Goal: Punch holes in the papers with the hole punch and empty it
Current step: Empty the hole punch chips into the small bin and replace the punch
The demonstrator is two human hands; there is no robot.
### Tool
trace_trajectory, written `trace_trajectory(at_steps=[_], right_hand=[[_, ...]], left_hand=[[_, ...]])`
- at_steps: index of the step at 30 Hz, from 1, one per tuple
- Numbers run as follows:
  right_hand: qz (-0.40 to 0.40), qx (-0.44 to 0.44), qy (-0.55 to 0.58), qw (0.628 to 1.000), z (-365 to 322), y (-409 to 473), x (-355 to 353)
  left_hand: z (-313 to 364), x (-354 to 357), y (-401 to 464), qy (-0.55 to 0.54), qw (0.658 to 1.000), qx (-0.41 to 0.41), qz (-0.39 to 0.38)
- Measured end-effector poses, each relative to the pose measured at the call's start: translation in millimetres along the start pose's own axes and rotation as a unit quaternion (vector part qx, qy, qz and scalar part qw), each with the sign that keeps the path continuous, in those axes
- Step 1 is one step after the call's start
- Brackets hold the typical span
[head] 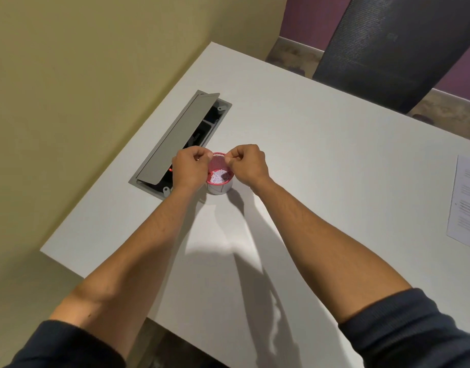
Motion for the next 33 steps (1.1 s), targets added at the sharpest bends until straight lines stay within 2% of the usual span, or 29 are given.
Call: trace_trajectory(at_steps=[6,10,13,17,22,26,29,33], right_hand=[[0.0,-0.045,-0.022,0.999,4,-8,1],[0.004,-0.035,0.026,0.999,17,-21,-9],[0.035,-0.013,0.075,0.996,41,-36,-23],[0.086,0.02,0.1,0.991,86,-62,-45],[0.143,0.072,0.103,0.982,142,-100,-79],[0.184,0.114,0.085,0.973,185,-132,-106],[0.212,0.145,0.054,0.965,219,-158,-119],[0.176,0.163,-0.108,0.965,267,-183,-122]], left_hand=[[-2,8,-5,0.013,1.0,0.015,-0.014],[0,8,-15,-0.001,1.0,0.023,-0.003],[1,16,-30,-0.014,1.0,0.02,-0.008],[-1,38,-57,-0.034,0.998,0.01,-0.044],[-6,84,-96,-0.038,0.99,-0.013,-0.134],[-11,126,-127,0.008,0.976,-0.028,-0.216],[-16,151,-150,0.016,0.967,-0.048,-0.249],[-28,179,-174,0.026,0.955,-0.098,-0.278]])
Point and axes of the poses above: each hand's wrist, its own y-axis towards the middle knuckle, its own x-axis out of the palm, z = x × y, the point moved 8 cm from there along y, towards the middle knuckle, and after that the axes turned 2 degrees about -y, right-handed, at the moved point
